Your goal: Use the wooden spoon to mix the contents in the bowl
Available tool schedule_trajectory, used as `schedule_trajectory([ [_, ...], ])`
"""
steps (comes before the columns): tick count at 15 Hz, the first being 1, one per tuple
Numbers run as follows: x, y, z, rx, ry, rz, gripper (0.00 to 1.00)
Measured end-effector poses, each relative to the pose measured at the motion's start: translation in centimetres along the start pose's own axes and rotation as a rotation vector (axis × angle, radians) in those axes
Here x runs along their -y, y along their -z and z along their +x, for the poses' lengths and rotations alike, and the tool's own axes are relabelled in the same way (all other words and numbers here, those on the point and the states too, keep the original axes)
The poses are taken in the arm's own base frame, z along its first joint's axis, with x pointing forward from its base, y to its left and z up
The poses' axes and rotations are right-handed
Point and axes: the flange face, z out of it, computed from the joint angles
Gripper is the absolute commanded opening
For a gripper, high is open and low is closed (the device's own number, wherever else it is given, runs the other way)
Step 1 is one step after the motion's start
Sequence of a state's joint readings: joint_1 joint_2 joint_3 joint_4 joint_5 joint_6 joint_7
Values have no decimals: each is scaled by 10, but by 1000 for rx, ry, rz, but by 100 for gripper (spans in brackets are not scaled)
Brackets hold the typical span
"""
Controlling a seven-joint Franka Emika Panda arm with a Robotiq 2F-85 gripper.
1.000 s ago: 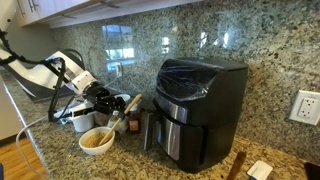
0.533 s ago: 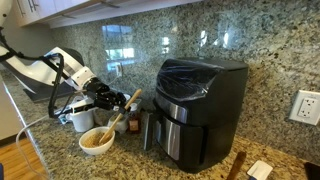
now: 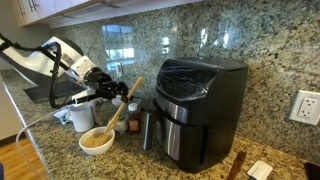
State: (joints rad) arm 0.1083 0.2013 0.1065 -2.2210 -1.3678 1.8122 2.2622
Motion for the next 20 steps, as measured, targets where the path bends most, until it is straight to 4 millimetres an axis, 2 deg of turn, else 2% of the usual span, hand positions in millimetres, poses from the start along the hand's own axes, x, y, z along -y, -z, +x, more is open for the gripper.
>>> schedule_trajectory([
  [4, 1, 0, 17, -7, -33, -3, 7],
  [7, 1, 0, 23, -9, -44, -4, 7],
  [8, 1, 0, 23, -9, -46, -4, 26],
  [17, 2, -1, 19, -8, -38, -5, 26],
  [18, 2, -1, 19, -8, -38, -5, 7],
  [20, 2, -1, 19, -9, -38, -5, 7],
])
